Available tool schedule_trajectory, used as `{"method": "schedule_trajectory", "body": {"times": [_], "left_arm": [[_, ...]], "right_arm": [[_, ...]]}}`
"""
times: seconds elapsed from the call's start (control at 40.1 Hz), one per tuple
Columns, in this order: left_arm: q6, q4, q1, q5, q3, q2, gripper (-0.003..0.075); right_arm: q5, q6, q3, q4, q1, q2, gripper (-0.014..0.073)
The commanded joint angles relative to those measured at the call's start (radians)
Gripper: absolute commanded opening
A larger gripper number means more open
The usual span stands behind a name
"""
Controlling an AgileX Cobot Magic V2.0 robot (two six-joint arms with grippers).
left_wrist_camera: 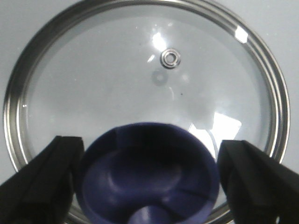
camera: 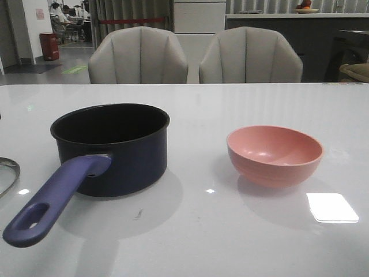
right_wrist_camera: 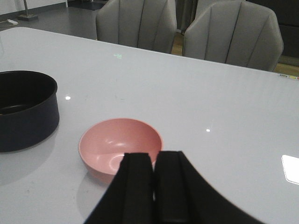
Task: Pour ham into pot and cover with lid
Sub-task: 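Move the left gripper to the glass lid knob and grasp it, then lift the glass lid and carry it over the saucepan, left gripper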
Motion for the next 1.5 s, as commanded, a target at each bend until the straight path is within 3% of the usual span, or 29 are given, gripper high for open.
{"method": "schedule_trajectory", "body": {"times": [0.0, 0.125, 0.224, 0.549, 0.798, 1.097, 1.472], "left_arm": [[-0.01, -0.008, 0.002, 0.0, -0.029, -0.041, 0.043], [-0.01, -0.008, 0.002, 0.0, -0.029, -0.041, 0.0309], [-0.01, -0.008, 0.002, 0.0, -0.035, -0.041, 0.0263], [0.002, -0.008, 0.002, 0.082, -0.172, -0.053, 0.0259], [0.113, -0.018, -0.027, 0.096, -0.314, -0.12, 0.0259], [0.203, -0.024, -0.204, 0.175, -0.478, -0.132, 0.0259], [0.204, -0.024, -0.424, 0.152, -0.498, -0.074, 0.0259]], "right_arm": [[-0.069, -0.011, -0.028, 0.007, 0.0, 0.006, 0.0148], [-0.069, -0.011, -0.028, 0.007, 0.0, 0.006, 0.0148], [-0.069, -0.011, -0.028, 0.007, 0.0, 0.006, 0.0148], [-0.069, -0.011, -0.028, 0.007, 0.0, 0.006, 0.0148], [-0.069, -0.011, -0.028, 0.007, 0.0, 0.006, 0.0148], [-0.069, -0.011, -0.028, 0.007, 0.0, 0.006, 0.0148], [-0.069, -0.011, -0.028, 0.007, 0.0, 0.006, 0.0148]]}}
